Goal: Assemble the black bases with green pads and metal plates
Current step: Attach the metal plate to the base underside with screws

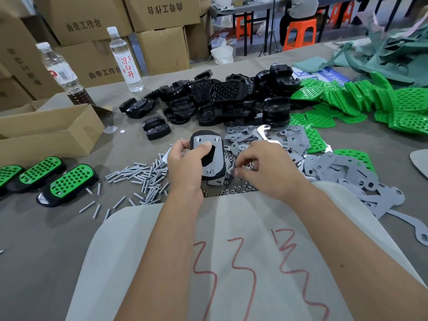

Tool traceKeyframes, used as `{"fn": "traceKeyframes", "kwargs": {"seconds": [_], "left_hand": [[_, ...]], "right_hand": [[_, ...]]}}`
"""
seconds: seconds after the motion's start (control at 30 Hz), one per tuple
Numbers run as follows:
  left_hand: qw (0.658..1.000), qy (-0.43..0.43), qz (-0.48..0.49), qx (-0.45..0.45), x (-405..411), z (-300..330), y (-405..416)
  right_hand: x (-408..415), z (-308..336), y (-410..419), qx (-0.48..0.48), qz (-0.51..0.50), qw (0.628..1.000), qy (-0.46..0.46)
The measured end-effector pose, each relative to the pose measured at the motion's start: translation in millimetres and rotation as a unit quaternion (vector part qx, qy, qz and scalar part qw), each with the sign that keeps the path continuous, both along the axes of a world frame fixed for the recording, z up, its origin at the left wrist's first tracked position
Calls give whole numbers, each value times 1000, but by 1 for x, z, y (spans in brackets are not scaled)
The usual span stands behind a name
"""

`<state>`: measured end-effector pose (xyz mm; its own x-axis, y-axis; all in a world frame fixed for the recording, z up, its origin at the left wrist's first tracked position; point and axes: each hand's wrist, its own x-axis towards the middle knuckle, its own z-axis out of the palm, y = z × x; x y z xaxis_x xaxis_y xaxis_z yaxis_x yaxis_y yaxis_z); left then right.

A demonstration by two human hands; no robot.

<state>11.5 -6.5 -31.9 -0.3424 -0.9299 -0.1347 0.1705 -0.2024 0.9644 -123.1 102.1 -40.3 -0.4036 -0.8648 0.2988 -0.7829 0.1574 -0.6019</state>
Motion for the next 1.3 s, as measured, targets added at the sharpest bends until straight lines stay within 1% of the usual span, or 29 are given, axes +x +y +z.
{"fn": "traceKeyframes", "kwargs": {"seconds": [0.03, 0.1, 0.27, 0.33, 0.43, 0.57, 0.67, 0.73, 0.8, 0.97, 1.17, 1.3], "left_hand": [[1000, 3, 9, 4, 1, 0, -1], [1000, 10, 17, 15, 2, 1, -3], [1000, -4, 15, 13, 2, 1, -3], [1000, -19, 3, 1, 2, 0, -3], [998, -48, -24, -19, 1, -1, -1], [994, -78, -59, -51, 1, 1, 3], [990, -89, -87, -61, 0, 4, 7], [989, -91, -96, -70, -1, 4, 10], [988, -90, -102, -75, -1, 5, 11], [989, -77, -119, -51, 0, 5, 12], [988, -74, -126, -47, -1, 5, 13], [989, -72, -123, -38, 0, 4, 12]], "right_hand": [[0, 2, 1, 39, 20, 999, 20], [-3, 5, 4, 78, 38, 996, 27], [-2, 5, 3, 82, 24, 996, 32], [-1, 4, 2, 50, 12, 999, 12], [-1, 3, 2, -29, -12, 997, -78], [3, 6, 1, -159, -6, 964, -212], [7, 6, 1, -202, -4, 947, -250], [9, 4, 0, -214, -8, 944, -250], [9, 4, -2, -217, -11, 949, -230], [10, 4, 0, -224, 1, 954, -198], [11, 3, -1, -235, -18, 952, -193], [9, 5, 1, -224, 11, 953, -203]]}}
